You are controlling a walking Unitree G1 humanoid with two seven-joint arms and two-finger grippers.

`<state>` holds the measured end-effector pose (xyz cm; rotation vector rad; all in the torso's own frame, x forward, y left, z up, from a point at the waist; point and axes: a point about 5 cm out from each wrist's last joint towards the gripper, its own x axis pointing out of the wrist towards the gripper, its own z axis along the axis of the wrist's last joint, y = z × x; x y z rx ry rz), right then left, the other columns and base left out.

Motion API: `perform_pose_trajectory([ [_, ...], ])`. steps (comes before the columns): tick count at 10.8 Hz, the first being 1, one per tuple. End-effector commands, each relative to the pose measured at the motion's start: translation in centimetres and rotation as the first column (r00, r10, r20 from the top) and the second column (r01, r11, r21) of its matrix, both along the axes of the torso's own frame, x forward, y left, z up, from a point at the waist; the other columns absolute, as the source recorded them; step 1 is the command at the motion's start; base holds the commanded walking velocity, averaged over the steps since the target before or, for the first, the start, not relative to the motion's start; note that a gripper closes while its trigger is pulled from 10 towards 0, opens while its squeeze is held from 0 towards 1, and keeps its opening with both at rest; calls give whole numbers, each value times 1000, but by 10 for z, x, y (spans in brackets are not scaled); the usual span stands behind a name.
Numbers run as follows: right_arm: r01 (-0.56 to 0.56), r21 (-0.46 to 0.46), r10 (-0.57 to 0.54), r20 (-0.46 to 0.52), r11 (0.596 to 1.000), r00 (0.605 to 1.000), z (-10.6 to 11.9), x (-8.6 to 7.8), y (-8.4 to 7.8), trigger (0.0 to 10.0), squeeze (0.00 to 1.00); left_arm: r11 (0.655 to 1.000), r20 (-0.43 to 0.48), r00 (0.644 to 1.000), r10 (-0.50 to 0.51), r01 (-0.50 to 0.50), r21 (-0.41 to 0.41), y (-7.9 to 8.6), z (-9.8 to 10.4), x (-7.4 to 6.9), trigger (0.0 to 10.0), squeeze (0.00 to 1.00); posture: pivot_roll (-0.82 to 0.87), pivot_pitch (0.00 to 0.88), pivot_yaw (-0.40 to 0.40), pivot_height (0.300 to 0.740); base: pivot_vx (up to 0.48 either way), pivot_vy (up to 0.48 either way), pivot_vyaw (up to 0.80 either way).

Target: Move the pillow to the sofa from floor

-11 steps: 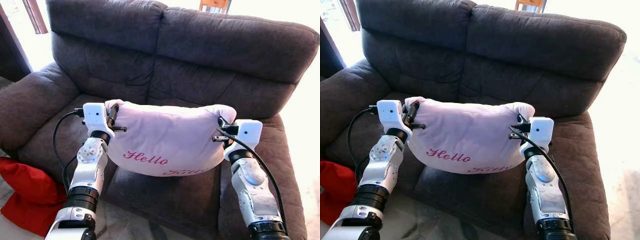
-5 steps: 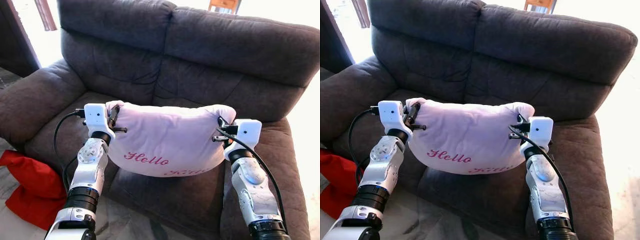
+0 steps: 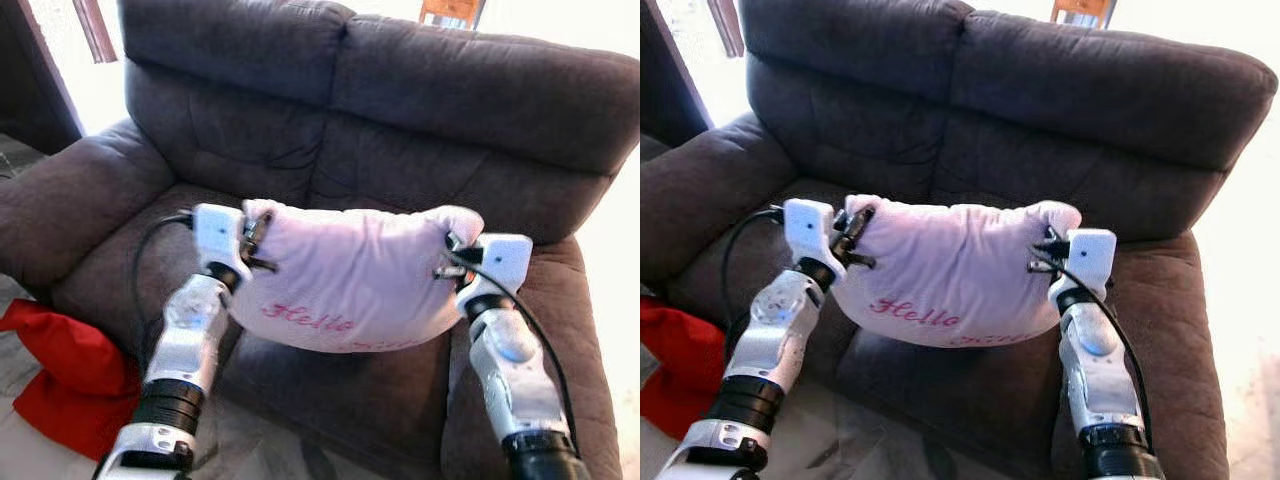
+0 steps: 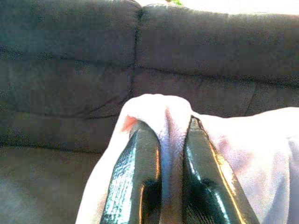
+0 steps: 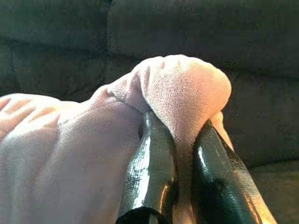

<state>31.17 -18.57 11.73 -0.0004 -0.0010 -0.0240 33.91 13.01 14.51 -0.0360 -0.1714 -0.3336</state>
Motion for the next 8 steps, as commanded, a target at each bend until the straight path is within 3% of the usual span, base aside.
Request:
perform_pose_trajectory([
  [1, -35, -11, 36, 68, 999, 997, 15, 5, 8, 10000, 0, 999, 28, 999, -41, 40, 32, -11, 7, 1, 10000, 0, 12, 0, -70, 740, 0, 0, 0],
  [4, -31, -7, 31, 58, 999, 998, 11, 3, 8, 10000, 0, 1000, 41, 999, -16, 15, 18, -4, 11, 1, 10000, 0, 16, 0, -67, 740, 0, 0, 0],
  [7, -32, -36, 35, 75, 999, 997, 15, 5, 8, 10000, 0, 1000, 50, 999, -9, 9, 13, -4, 12, 1, 10000, 0, 15, 0, -68, 740, 0, -329, 0],
  [8, -37, -41, 40, 74, 998, 996, 14, 4, 9, 10000, 0, 1000, 53, 999, -6, 6, 12, -3, 13, 1, 10000, 0, 15, 0, -68, 740, 0, -337, 800],
])
